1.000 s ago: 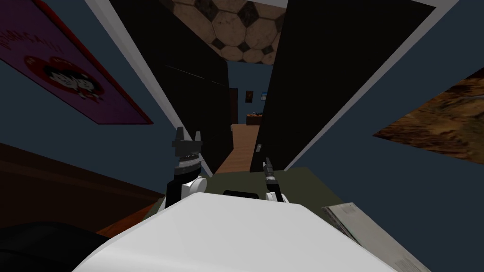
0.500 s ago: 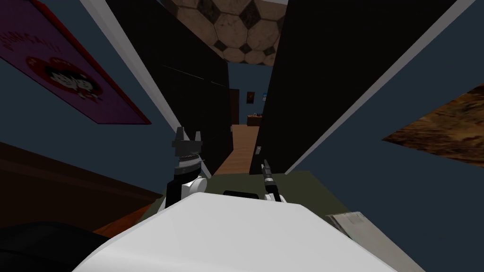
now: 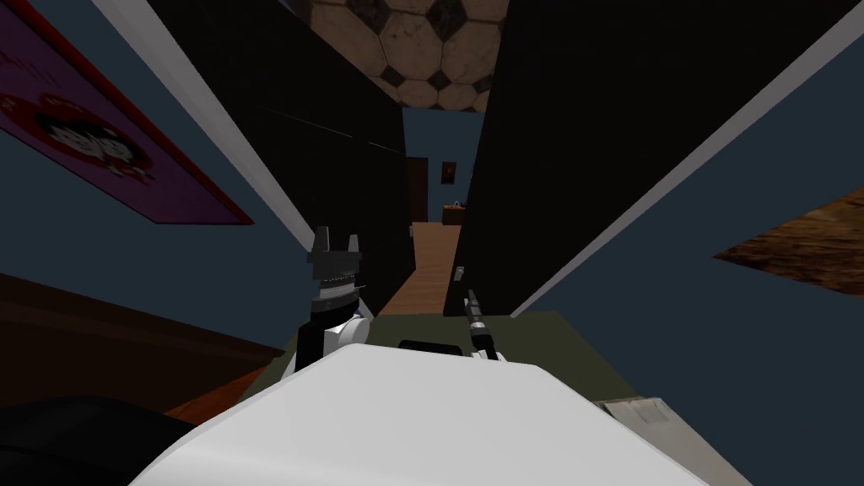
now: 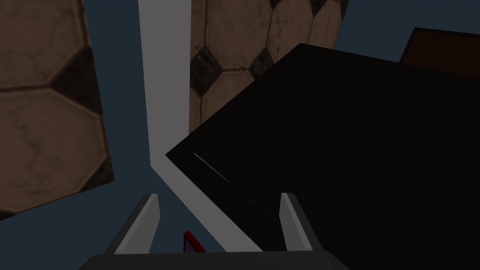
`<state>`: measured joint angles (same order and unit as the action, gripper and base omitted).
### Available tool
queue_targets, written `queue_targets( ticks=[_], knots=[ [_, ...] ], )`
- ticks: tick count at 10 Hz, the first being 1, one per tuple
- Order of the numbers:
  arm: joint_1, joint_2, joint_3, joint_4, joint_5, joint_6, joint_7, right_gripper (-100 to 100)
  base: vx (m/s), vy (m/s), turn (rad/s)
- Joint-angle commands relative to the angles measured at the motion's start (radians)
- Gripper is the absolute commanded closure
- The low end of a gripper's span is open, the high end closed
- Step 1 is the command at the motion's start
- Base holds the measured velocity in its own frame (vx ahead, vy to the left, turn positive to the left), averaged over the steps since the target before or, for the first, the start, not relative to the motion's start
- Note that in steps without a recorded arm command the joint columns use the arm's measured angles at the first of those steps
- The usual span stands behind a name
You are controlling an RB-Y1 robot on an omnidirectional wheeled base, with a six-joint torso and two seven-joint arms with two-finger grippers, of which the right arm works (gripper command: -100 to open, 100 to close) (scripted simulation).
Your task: Push the door open
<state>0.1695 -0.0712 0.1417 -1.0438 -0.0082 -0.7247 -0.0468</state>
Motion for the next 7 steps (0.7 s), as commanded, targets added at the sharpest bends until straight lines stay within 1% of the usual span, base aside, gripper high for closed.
queue_targets(
  ticks=[1,2,3,4,7],
  knots=[
    [-0.008,0.003,0.005,0.031,0.002,-0.005,0.003,-100,0.106,-0.072,0.037],
    [-0.011,0.004,0.006,0.043,0.003,-0.008,0.003,-100,0.121,-0.075,0.033],
    [-0.008,0.004,0.005,0.032,0.002,-0.004,0.003,-100,0.056,-0.031,0.011],
    [-0.014,0.002,0.001,0.042,0.001,-0.007,0.005,-100,0.135,-0.010,0.024],
    [-0.022,0.002,-0.006,0.057,-0.001,-0.013,0.007,-100,0.183,0.003,0.022]
  ],
)
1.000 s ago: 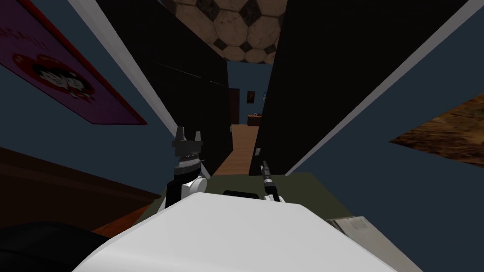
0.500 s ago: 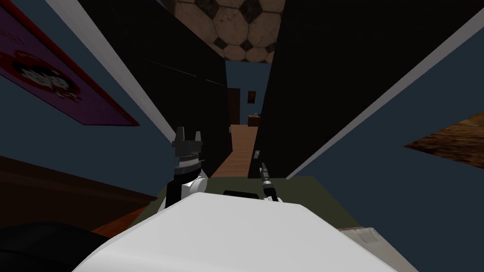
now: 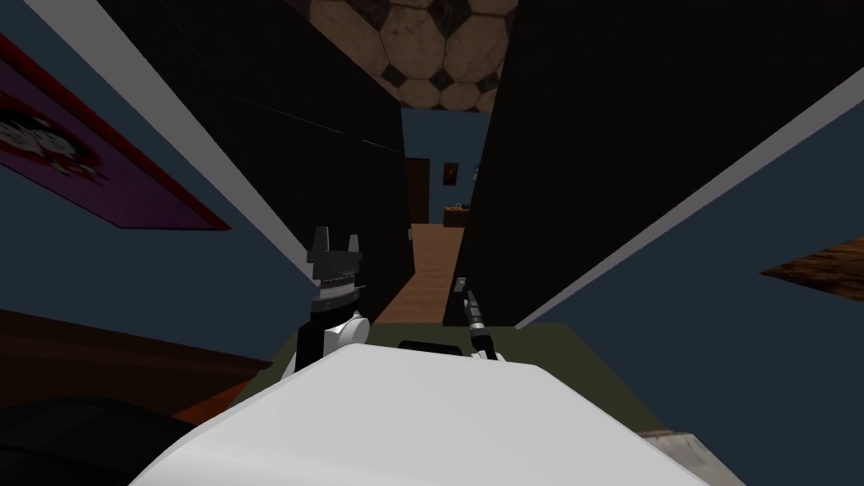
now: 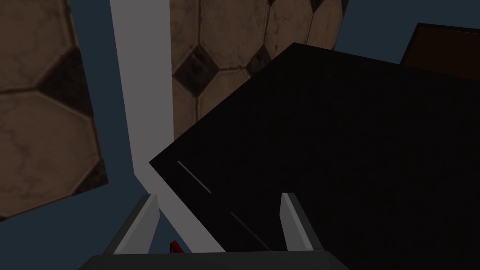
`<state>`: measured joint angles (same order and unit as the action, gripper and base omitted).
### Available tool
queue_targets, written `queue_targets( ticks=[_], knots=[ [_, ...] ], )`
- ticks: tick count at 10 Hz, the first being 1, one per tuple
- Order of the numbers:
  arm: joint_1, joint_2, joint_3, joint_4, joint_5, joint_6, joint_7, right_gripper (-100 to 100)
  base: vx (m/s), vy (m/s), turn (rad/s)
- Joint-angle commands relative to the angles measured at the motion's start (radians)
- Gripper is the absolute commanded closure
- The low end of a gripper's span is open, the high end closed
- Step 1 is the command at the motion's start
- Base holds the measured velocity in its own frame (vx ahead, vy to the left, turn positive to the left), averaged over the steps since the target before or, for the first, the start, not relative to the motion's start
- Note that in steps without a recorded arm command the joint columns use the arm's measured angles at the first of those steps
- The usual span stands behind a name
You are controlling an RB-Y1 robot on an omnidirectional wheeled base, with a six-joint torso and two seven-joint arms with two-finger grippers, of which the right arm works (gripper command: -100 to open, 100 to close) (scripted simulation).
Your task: Push the door open
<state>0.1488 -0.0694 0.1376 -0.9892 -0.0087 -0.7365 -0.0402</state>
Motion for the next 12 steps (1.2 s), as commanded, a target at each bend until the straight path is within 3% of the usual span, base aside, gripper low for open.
queue_targets(
  ticks=[1,5,6,12],
  knots=[
    [-0.005,0.002,-0.005,0.009,-0.001,-0.003,0.002,-100,0.202,0.041,0.032],
    [-0.014,0.009,-0.011,0.024,-0.004,-0.008,0.004,-100,0.185,0.014,0.019],
    [-0.014,0.009,-0.011,0.024,-0.004,-0.008,0.004,100,-0.020,-0.002,-0.008],
    [-0.019,0.005,-0.015,0.031,-0.010,-0.006,0.013,100,0.004,0.000,-0.008]
  ],
)
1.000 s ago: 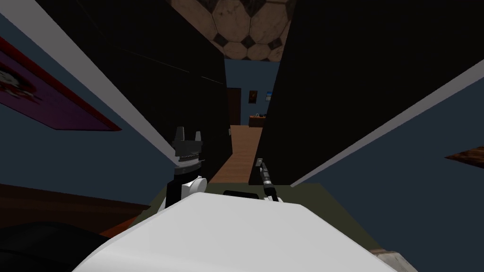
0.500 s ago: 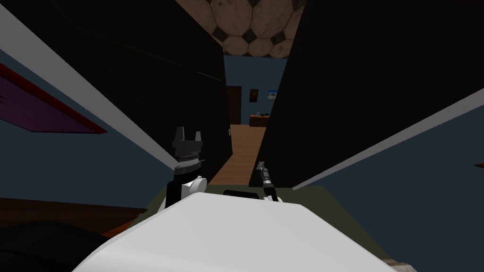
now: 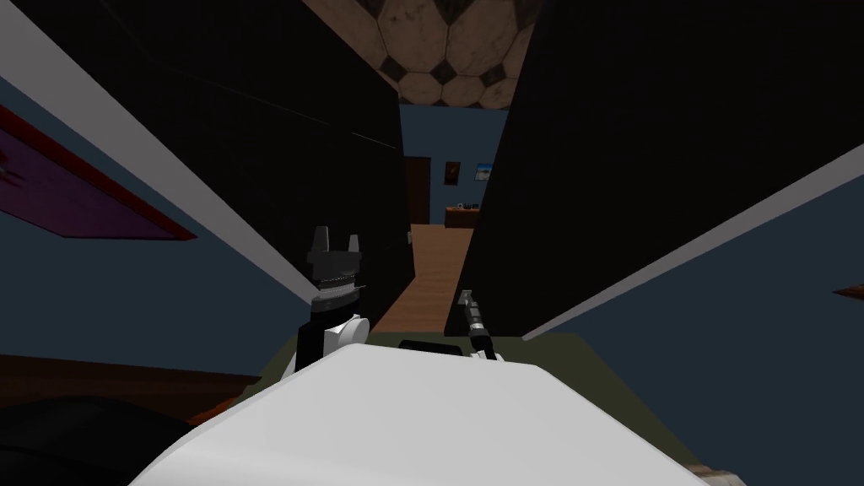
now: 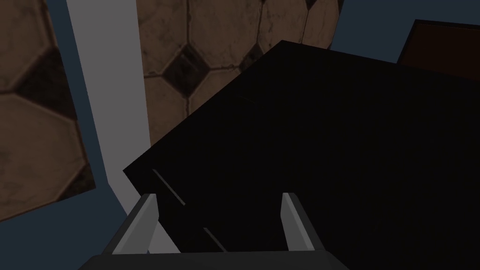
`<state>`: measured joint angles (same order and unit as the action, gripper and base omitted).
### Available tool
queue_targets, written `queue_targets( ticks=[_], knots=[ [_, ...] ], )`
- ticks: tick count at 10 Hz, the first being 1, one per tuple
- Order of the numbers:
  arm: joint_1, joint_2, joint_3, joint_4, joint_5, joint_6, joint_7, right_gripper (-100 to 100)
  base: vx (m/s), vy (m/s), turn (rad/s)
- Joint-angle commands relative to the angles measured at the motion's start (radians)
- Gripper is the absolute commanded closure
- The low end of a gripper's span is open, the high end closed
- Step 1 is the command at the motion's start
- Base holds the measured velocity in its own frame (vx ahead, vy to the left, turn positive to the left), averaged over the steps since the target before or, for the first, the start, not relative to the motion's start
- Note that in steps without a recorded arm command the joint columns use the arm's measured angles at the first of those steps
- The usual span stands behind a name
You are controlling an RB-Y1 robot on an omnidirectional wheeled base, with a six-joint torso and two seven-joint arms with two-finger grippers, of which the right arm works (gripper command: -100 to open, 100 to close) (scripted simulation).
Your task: Push the door open
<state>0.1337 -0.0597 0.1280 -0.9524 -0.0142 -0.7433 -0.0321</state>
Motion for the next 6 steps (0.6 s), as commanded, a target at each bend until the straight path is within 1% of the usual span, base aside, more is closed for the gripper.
queue_targets(
  ticks=[1,3,6],
  knots=[
    [-0.007,-0.006,-0.008,-0.002,-0.008,0.000,0.009,100,0.154,0.038,-0.069],
    [-0.014,-0.009,-0.014,0.005,-0.016,-0.001,0.018,100,0.170,0.031,-0.045],
    [-0.032,-0.013,-0.028,0.024,-0.036,-0.004,0.043,100,0.189,0.047,-0.093]
  ],
)
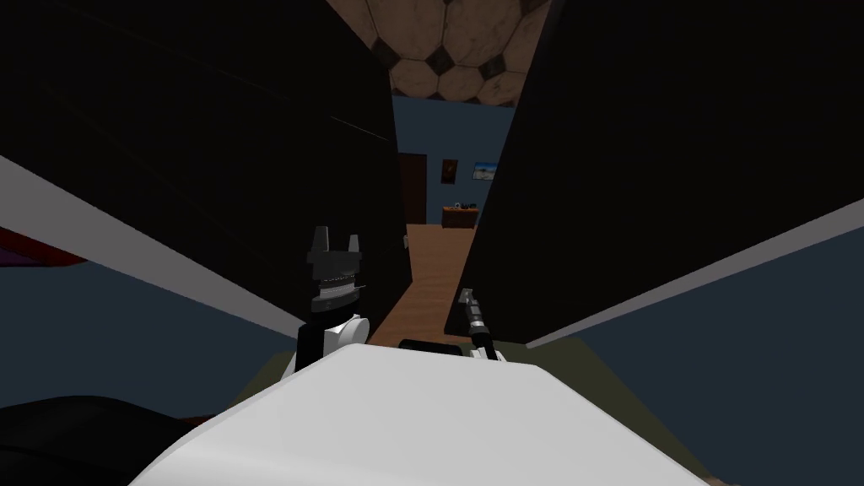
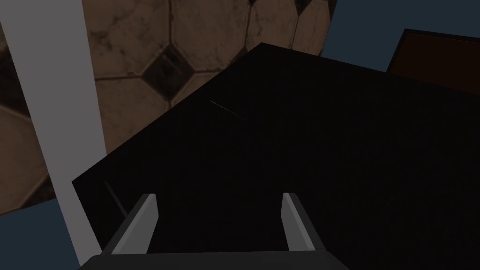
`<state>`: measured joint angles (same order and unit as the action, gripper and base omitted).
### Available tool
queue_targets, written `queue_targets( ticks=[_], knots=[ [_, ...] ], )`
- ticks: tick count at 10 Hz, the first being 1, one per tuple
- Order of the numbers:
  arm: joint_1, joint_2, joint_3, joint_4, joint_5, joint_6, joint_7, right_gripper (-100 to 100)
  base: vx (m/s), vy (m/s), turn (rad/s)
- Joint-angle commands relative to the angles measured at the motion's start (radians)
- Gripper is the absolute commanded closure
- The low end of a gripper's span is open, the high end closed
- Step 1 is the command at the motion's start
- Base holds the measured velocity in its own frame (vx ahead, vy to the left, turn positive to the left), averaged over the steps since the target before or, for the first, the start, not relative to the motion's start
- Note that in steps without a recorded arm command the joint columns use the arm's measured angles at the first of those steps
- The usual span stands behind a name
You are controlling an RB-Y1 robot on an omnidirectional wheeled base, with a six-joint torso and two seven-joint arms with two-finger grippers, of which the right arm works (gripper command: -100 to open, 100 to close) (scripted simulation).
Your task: Push the door open
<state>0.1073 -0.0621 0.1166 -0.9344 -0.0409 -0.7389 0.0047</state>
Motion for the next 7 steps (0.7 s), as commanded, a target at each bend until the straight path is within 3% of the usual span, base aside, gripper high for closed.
queue_targets(
  ticks=[1,4,5,7],
  knots=[
    [-0.013,-0.011,-0.022,0.013,-0.017,-0.009,0.015,100,0.188,0.063,-0.130],
    [-0.036,-0.008,-0.040,0.037,-0.044,-0.012,0.047,100,0.209,0.038,-0.163],
    [-0.026,-0.007,-0.029,0.026,-0.038,-0.004,0.038,-100,-0.043,0.031,-0.082],
    [-0.024,-0.006,-0.027,0.022,-0.039,-0.002,0.037,-100,-0.170,0.040,0.000]
  ],
)
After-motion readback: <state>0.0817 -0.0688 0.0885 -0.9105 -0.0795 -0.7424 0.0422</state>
